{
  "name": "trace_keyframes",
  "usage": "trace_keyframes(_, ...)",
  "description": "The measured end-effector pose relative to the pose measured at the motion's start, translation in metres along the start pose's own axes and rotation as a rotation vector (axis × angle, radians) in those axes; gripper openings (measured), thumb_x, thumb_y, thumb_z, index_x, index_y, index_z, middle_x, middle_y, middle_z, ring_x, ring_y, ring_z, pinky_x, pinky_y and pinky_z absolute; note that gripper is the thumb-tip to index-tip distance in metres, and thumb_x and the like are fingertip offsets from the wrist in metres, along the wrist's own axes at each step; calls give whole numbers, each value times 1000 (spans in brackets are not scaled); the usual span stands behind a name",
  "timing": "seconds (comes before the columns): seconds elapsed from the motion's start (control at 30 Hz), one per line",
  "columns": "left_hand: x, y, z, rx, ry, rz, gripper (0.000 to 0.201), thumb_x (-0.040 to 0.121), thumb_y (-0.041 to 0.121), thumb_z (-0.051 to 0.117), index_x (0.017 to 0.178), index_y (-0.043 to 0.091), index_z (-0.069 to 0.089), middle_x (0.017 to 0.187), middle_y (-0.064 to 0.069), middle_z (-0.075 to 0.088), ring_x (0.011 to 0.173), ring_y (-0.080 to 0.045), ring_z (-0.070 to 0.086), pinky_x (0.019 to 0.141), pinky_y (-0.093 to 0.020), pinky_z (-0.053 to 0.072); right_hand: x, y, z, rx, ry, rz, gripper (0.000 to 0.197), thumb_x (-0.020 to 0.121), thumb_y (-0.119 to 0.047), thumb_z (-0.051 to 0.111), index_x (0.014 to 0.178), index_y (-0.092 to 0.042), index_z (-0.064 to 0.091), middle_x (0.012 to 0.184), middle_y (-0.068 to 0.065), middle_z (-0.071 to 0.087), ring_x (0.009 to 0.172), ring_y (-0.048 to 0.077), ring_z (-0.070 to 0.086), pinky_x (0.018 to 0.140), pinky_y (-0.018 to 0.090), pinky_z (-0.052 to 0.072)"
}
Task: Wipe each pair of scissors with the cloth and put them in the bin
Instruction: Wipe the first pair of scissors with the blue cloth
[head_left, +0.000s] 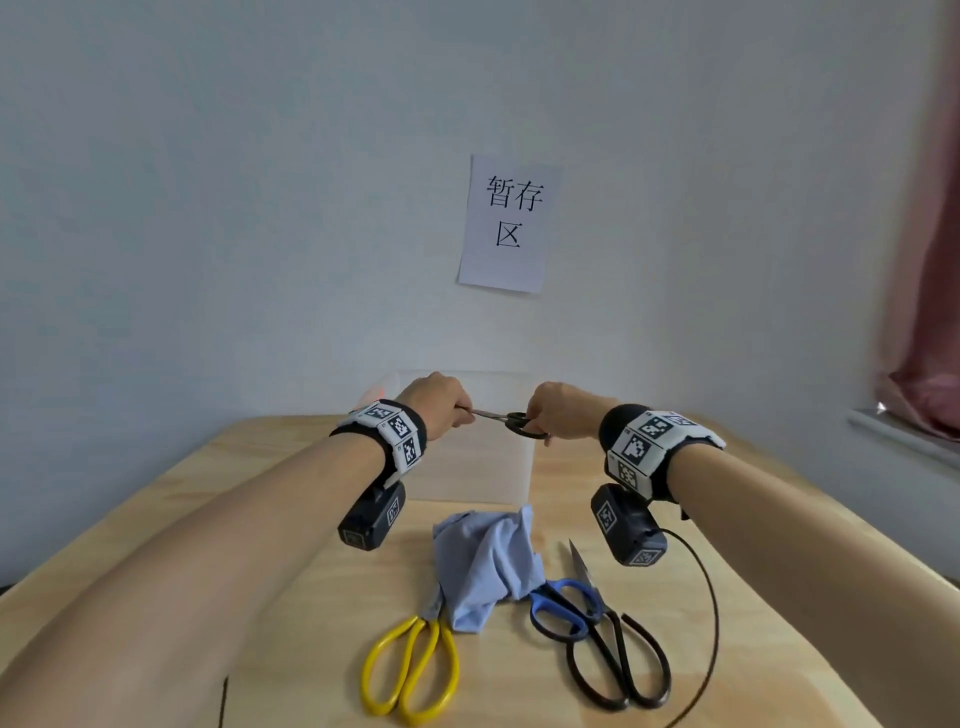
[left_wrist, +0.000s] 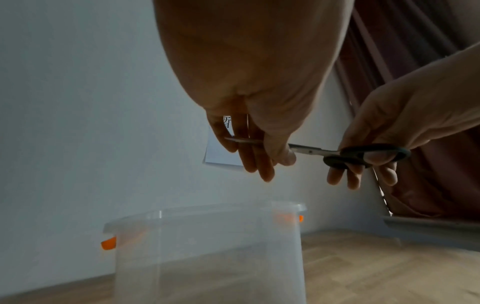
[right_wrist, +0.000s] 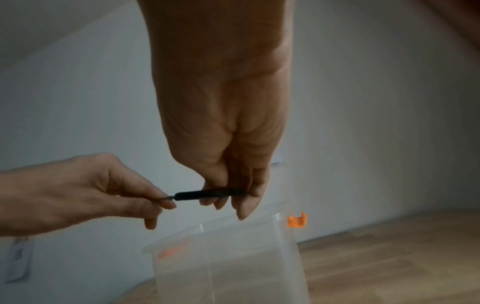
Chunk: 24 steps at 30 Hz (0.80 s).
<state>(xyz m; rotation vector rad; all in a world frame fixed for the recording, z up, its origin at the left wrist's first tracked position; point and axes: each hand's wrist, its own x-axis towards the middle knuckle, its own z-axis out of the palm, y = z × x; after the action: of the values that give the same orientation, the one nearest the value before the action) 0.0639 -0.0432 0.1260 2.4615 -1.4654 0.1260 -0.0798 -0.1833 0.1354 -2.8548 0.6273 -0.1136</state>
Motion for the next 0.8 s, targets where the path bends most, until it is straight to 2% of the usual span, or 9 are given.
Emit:
trace_keyframes(0.1, 20, -10, -12, -57, -50, 0, 27, 97, 27, 62, 97, 3, 75, 96, -18, 72, 84, -30, 64, 80, -34, 50, 20, -1, -14, -14, 26, 4, 26, 98, -18, 55, 100, 2, 71, 68, 1, 62, 59, 8, 54, 53, 19, 39)
trace_keyframes(0.17, 33, -13, -23, -81, -49, 14, 29, 98, 27, 60, 97, 3, 74, 96, -16, 73, 86, -30, 65, 81, -34, 51, 31, -5, -25, -42, 58, -1, 26, 98, -18, 56, 100, 3, 71, 71, 3, 62, 64, 14, 54, 55, 21, 38)
trace_keyframes(0.27, 54, -20, -35, -86, -43, 38, 22, 98, 21, 59, 99, 3, 73, 92, -9, 74, 82, -22, 67, 70, -24, 51, 53, -7, -37, -57, 87, 2, 27, 98, -18, 57, 103, 4, 71, 68, 2, 60, 62, 11, 50, 56, 21, 38)
trace_keyframes(0.37, 71, -29, -42, -91, -49, 49, 15, 97, 18, 61, 99, 7, 71, 84, -4, 72, 75, -15, 67, 58, -15, 44, 78, -6, -45, -42, 130, 0, 29, 96, -21, 62, 113, 1, 69, 96, 11, 68, 80, 18, 55, 65, 24, 43)
trace_keyframes(0.43, 82, -37, -43, -90, -39, 53, 13, 97, 18, 61, 96, 8, 71, 82, -2, 71, 75, -15, 67, 62, -18, 46, 94, -4, -47, -16, 180, -5, 31, 94, -24, 64, 114, 0, 69, 106, 13, 67, 85, 20, 54, 68, 26, 43)
trace_keyframes(0.5, 93, -46, -43, -85, -16, 51, 13, 97, 17, 61, 93, 9, 70, 79, -1, 69, 75, -15, 66, 67, -23, 47, 108, -3, -45, 33, 219, -11, 31, 92, -24, 68, 111, 0, 70, 100, 11, 64, 83, 20, 54, 59, 22, 41)
trace_keyframes(0.63, 117, -62, -37, -56, 31, 27, 13, 96, 18, 62, 91, 11, 70, 78, -1, 65, 73, -18, 57, 61, -25, 39, 132, -2, -35, 90, 241, -14, 29, 90, -21, 71, 110, 1, 70, 97, 10, 61, 81, 21, 55, 53, 17, 38)
trace_keyframes(0.73, 135, -72, -24, -76, 53, -6, 13, 96, 19, 63, 97, 8, 70, 85, -5, 63, 76, -24, 55, 68, -29, 41, 157, 4, -23, 97, 237, 2, 27, 92, -18, 68, 110, 2, 70, 109, 18, 65, 81, 23, 54, 59, 25, 42)
trace_keyframes(0.8, 144, -76, -13, -95, 64, -25, 15, 97, 20, 63, 99, 7, 70, 88, -8, 62, 78, -26, 55, 71, -31, 43, 171, 9, -14, 98, 255, 17, 25, 94, -17, 66, 111, 2, 70, 113, 20, 66, 82, 23, 53, 71, 32, 47)
